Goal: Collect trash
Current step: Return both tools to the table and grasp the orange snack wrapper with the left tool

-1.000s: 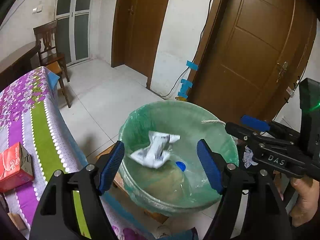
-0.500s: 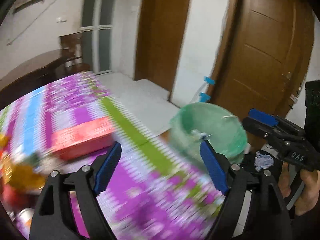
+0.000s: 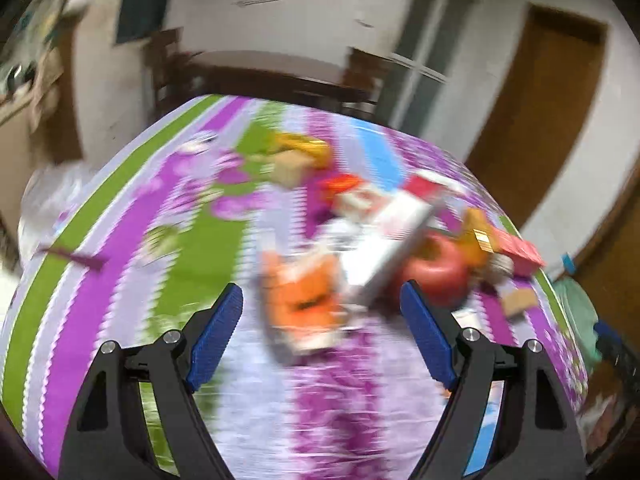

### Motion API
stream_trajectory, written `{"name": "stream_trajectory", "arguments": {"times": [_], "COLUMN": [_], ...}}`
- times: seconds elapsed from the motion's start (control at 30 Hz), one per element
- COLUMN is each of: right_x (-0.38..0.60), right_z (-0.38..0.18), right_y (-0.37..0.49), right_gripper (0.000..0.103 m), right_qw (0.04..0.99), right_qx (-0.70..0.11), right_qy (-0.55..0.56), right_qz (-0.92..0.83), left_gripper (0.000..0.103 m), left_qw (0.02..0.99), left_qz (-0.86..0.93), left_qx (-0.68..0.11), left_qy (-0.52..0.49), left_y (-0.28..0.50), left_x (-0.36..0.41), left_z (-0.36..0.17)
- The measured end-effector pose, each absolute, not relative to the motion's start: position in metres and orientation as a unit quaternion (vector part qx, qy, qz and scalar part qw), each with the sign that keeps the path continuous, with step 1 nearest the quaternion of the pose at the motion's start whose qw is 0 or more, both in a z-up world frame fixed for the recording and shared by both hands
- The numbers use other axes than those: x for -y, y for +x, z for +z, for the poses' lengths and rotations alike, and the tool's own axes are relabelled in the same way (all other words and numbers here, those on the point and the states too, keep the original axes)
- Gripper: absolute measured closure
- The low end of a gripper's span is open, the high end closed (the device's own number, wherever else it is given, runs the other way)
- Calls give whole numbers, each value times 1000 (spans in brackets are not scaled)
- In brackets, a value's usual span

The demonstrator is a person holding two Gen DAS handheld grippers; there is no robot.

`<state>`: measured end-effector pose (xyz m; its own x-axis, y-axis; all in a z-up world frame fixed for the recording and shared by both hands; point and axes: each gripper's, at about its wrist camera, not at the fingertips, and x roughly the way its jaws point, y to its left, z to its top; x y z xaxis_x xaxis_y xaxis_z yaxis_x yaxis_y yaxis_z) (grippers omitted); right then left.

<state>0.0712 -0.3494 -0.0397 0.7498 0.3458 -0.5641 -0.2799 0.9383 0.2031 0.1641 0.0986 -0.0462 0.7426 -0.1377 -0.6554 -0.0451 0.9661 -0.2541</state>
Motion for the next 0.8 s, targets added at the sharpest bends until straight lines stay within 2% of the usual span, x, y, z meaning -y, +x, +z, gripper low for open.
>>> {"name": "stream_trajectory", "arguments": {"times": [0.33,0.43,0.5,0.6,0.7,0.8], "right_x": [298,288,280,263,254,281], "right_z": [-50,-49,-49,-47,-40,-39], "right_y": [111,128,140,161,174,191], "right_gripper": [34,41,45,45,46,45], "right_qw": [917,917,915,915,924,921], "right_qx": [-334,-336,-339,-338,-323,-339], "right_qy": [60,50,43,33,-6,-21], "right_qz": [209,212,214,219,203,190], "left_gripper": [26,39,51,61,76,78], "left_qw": [905,900,897,895,896,895], "left_qz": [-41,-51,-58,-65,-68,-77], "left_qx": [-398,-409,-416,-421,-421,-426], "left_qy": [-145,-142,-138,-131,-120,-108], "left_y": [199,202,205,208,209,212], "left_x": [-114,-117,-116,-113,-109,-107], "left_z": [-75,-82,-86,-89,-89,-88]}}
